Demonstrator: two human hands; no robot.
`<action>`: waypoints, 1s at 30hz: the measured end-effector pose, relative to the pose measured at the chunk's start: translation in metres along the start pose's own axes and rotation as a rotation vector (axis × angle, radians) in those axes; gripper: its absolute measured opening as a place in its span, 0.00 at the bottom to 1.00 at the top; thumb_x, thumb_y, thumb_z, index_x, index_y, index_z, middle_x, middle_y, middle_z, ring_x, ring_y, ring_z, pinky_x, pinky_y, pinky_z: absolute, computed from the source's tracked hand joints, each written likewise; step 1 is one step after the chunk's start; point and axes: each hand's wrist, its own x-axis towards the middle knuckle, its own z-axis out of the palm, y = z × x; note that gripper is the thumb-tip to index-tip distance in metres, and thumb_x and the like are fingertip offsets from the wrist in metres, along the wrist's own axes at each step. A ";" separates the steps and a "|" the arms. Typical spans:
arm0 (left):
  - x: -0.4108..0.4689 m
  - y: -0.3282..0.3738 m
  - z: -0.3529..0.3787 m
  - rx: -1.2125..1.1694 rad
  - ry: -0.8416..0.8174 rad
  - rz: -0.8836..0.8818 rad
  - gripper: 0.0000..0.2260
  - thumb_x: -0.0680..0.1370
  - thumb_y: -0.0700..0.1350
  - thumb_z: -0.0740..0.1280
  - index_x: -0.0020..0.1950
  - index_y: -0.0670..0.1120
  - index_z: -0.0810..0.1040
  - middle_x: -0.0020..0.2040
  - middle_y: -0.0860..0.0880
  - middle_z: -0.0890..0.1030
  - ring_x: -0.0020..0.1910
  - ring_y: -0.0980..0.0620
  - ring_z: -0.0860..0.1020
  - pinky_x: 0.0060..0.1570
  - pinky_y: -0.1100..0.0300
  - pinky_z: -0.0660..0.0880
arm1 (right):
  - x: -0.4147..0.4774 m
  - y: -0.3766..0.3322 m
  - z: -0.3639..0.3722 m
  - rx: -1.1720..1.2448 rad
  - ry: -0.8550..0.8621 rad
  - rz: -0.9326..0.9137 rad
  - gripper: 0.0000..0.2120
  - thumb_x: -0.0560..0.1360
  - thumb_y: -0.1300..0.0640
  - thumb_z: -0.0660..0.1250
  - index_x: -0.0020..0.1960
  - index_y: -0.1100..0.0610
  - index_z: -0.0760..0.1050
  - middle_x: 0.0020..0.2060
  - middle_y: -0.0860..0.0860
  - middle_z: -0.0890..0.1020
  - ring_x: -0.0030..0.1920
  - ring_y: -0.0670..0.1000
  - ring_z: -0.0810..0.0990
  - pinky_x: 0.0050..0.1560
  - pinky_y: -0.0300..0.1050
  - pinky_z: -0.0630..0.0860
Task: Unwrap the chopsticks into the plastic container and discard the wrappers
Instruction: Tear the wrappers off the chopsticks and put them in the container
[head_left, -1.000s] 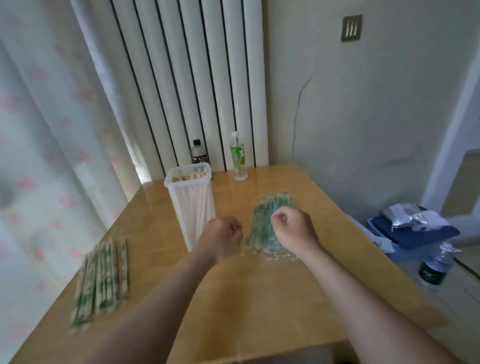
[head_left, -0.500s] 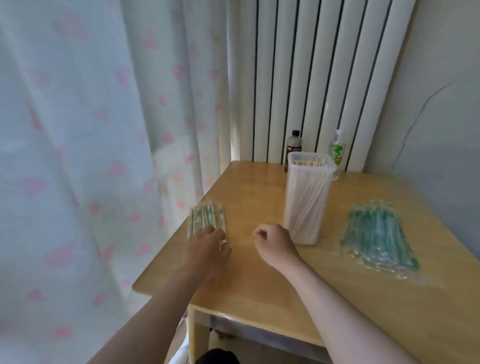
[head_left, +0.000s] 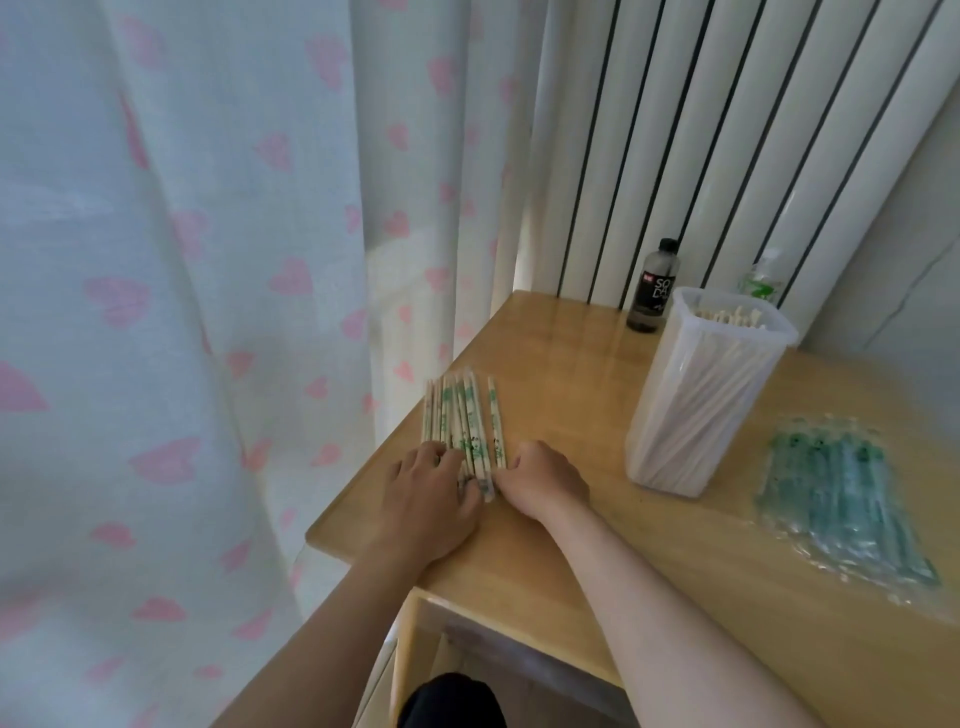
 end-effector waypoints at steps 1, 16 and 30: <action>0.000 -0.001 0.001 0.000 0.005 -0.001 0.23 0.77 0.59 0.55 0.65 0.50 0.75 0.65 0.49 0.75 0.64 0.47 0.73 0.63 0.51 0.66 | 0.001 -0.003 0.000 -0.024 -0.007 0.011 0.14 0.74 0.40 0.66 0.46 0.50 0.76 0.42 0.48 0.81 0.42 0.54 0.80 0.40 0.46 0.75; -0.002 -0.005 0.002 0.030 0.006 0.004 0.18 0.79 0.58 0.56 0.63 0.50 0.74 0.62 0.49 0.75 0.60 0.48 0.73 0.62 0.52 0.69 | -0.005 0.005 -0.010 0.252 0.032 0.103 0.14 0.79 0.52 0.59 0.43 0.60 0.76 0.38 0.56 0.83 0.30 0.58 0.84 0.33 0.46 0.80; -0.004 -0.003 0.001 0.090 0.012 -0.005 0.20 0.78 0.58 0.54 0.60 0.49 0.75 0.59 0.48 0.76 0.56 0.48 0.74 0.57 0.54 0.72 | -0.013 -0.001 0.001 -0.005 0.087 0.057 0.12 0.79 0.47 0.64 0.56 0.54 0.78 0.51 0.53 0.82 0.46 0.58 0.79 0.43 0.46 0.72</action>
